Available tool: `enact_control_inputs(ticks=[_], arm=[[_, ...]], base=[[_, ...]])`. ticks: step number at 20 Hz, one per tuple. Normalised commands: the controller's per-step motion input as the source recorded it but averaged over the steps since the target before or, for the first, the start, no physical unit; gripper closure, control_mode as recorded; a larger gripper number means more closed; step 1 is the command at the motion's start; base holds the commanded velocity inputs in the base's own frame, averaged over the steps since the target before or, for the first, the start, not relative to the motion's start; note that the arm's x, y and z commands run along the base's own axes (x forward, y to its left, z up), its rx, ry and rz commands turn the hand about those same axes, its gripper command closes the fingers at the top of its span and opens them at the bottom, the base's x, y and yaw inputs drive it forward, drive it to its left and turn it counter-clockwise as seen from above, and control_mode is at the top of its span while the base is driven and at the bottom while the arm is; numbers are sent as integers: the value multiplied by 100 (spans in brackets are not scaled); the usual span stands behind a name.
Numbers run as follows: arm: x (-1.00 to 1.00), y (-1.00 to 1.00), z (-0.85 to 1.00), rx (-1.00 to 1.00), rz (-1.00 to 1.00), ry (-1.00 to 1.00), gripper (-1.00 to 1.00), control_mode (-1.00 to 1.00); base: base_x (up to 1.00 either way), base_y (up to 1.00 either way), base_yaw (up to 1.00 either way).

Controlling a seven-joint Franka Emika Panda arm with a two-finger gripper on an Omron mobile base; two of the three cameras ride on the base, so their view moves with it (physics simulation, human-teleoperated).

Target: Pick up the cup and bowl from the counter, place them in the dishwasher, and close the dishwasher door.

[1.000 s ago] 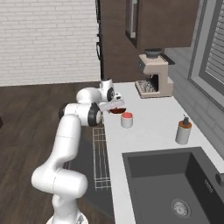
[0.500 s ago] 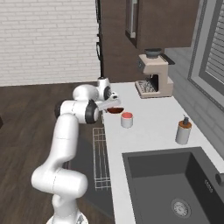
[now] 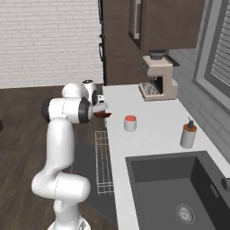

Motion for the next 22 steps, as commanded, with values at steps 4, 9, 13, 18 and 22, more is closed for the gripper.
enact_control_inputs(ticks=[4, 9, 13, 18, 22], arm=[[-100, 29, 0, 30, -12, -7, 100, -100], [-85, 10, -10, 19, -12, -1, 100, -100], [-8, 27, -19, -1, 0, -6, 100, -100], [6, 29, -36, -8, 0, -11, 100, -100], [14, 2, -28, 0, 3, -10, 100, -100]], base=[[0, 0, 0], [0, 0, 0], [0, 0, 0], [0, 0, 0], [0, 0, 0]])
